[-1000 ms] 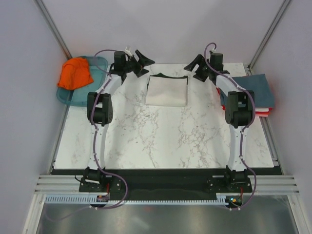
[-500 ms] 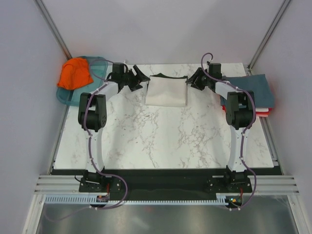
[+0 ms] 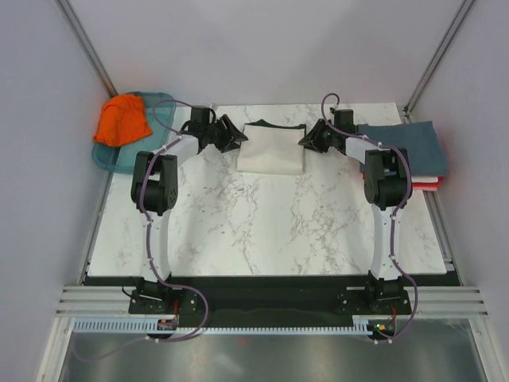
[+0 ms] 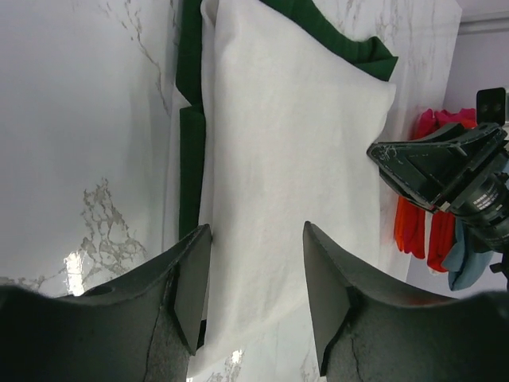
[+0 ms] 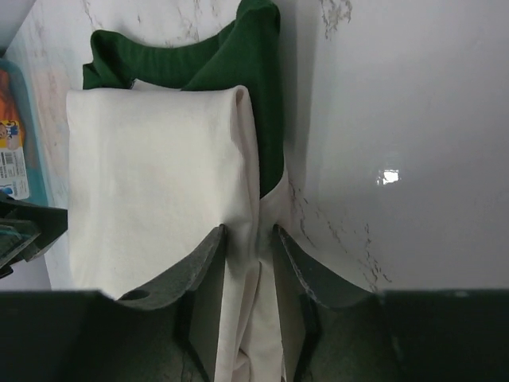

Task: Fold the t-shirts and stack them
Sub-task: Fold the tshirt

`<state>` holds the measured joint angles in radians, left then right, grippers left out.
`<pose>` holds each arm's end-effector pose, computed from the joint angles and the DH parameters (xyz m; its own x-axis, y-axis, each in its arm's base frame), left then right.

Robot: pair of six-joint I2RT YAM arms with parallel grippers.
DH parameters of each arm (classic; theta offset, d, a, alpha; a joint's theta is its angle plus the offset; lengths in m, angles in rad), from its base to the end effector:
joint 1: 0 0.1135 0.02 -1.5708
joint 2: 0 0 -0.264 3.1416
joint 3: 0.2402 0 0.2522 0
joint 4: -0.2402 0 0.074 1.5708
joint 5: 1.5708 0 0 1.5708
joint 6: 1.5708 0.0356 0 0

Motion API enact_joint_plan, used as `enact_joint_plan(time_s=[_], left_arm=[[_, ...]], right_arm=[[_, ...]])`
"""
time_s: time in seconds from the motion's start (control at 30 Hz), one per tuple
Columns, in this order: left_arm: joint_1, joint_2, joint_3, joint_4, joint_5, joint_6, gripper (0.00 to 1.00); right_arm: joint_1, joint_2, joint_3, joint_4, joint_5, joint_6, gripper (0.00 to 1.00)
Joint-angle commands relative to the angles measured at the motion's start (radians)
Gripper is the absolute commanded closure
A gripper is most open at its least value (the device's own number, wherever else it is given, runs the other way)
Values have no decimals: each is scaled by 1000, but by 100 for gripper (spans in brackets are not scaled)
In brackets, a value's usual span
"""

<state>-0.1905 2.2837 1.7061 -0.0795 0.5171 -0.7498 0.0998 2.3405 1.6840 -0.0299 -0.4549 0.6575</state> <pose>0.5011 -0.1146 0.1656 -0.8130 -0.4465 -0.3736 -0.0070 0.6492 -0.7606 0.5122 0.0670 0.1339 -0.7605 0.4756 -0.4421 0.0469 0.7193 0.6931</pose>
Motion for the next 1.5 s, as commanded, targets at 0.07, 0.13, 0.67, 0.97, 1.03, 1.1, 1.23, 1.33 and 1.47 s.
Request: enact_joint_plan(time_s=[0.07, 0.13, 0.67, 0.97, 1.03, 1.1, 1.23, 1.33, 1.47], left_arm=[[-17, 0, -6, -55, -83, 44, 44], [-21, -6, -22, -66, -112, 56, 48], [-47, -240, -399, 21, -175, 63, 90], [-78, -608, -913, 185, -201, 29, 81], [-76, -705, -1002, 195, -221, 36, 70], [-75, -757, -1028, 173, -250, 47, 55], [-66, -803, -975, 100, -288, 79, 50], [-61, -796, -913, 84, -301, 89, 48], [-58, -735, -808, 32, -324, 106, 46]], right_arm=[[12, 29, 25, -54, 12, -27, 65], [15, 25, 25, -67, 28, -39, 70], [86, -161, -200, -65, 51, -73, 86], [141, -472, -578, -1, 67, -87, 69], [153, -523, -639, -2, 88, -101, 59], [153, -576, -658, -8, 108, -108, 56], [153, -616, -641, -37, 137, -133, 55], [156, -600, -584, -56, 130, -147, 55], [178, -523, -488, -80, 137, -170, 55]])
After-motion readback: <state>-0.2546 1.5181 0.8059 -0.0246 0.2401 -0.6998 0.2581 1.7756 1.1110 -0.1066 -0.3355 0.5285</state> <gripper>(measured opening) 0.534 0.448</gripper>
